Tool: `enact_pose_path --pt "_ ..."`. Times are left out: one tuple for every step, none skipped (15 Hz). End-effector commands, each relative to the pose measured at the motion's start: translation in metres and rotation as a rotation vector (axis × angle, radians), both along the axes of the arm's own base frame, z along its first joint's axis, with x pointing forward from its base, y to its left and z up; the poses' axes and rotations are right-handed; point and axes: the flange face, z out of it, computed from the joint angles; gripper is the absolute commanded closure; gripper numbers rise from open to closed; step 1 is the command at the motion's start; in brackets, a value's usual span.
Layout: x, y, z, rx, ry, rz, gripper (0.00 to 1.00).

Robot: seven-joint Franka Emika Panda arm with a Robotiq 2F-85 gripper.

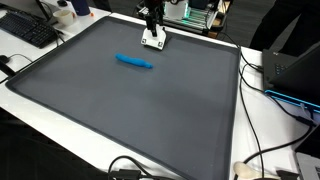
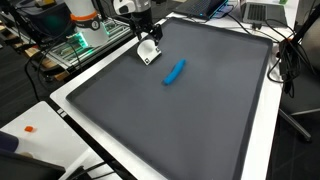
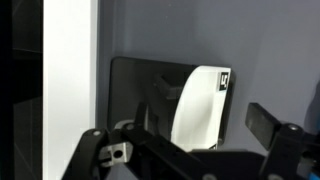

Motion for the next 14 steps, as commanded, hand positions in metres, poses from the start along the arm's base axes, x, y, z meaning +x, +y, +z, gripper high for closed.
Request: enact_pose_path --pt "0.0044 0.0005 -0.0069 -0.016 -0.026 -0.038 0.00" --pt "0.0051 0.0005 -0.0078 -0.019 -0.032 -0.041 0.03" --pt "0.0056 0.0004 -0.0092 -0.023 -0.035 -0.043 0.05" --pt "0.0061 0.0003 -0.0104 -0.027 -0.037 -0.047 0.10" --pt "0.0065 0.0004 -0.0114 -0.029 -0.040 -0.050 0.19" --pt "0.0068 0.0005 -0.0126 -0.032 -0.041 -0.052 0.34" --pt "0.0069 0.0005 -0.0134 -0.033 -0.041 -0.054 0.47" --pt "0.0071 0.0005 -0.0140 -0.036 -0.041 -0.057 0.54" --pt "0.0073 0.0006 -0.0143 -0.037 -0.042 -0.060 0.61" --pt "0.0077 0.0009 -0.0141 -0.040 -0.044 -0.063 0.69" --pt "0.0078 0.0012 -0.0139 -0.041 -0.045 -0.064 0.76" --pt "0.0082 0.0015 -0.0136 -0.041 -0.048 -0.067 0.85" --pt "0.0088 0.0019 -0.0127 -0.039 -0.053 -0.075 0.92" --pt "0.0102 0.0021 -0.0109 -0.037 -0.062 -0.082 0.99"
